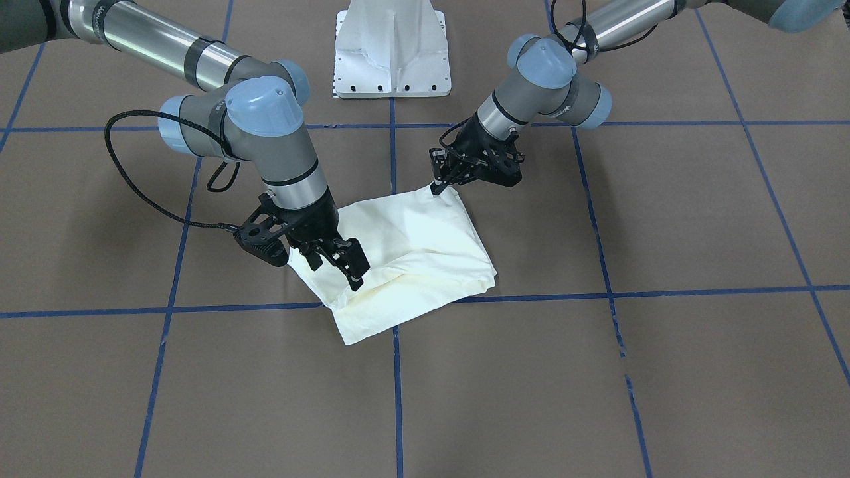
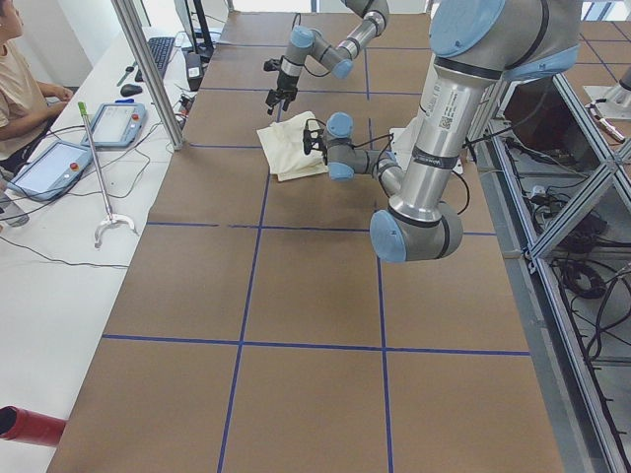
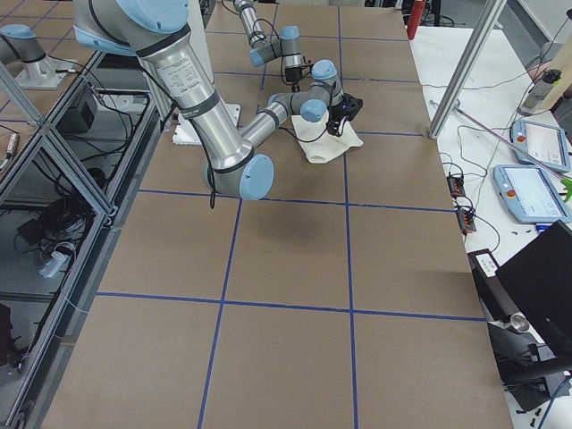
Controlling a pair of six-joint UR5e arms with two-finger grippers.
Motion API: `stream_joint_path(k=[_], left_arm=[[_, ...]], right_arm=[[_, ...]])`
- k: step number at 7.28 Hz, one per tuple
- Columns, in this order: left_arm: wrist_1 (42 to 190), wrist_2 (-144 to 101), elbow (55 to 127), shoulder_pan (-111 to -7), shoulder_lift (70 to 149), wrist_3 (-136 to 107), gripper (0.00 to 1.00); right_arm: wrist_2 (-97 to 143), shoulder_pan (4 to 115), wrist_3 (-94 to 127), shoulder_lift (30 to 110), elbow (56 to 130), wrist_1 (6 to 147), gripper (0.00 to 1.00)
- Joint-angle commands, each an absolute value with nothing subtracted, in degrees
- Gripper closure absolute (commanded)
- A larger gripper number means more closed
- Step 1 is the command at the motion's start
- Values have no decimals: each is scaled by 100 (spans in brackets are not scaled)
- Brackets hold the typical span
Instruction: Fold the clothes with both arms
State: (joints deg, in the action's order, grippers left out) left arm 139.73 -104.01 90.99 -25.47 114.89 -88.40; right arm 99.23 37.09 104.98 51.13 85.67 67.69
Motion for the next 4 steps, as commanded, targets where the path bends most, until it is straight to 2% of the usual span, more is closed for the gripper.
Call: stream_joint_path(k=[1,3,4], left_arm=[[13975,-10406,9096,-2575,11356,-8842,100],[13931,-10406,9814,-2593,10823,-8877,100],[13922,-10398,9870,-2628,10576,-8886,100]], right_arm=[[9914,3700,10494,5168,8631,6768,0],[9862,3648,10503,5168,8640,6768,0],[9853,3604,10512,5185,8666,6768,0]])
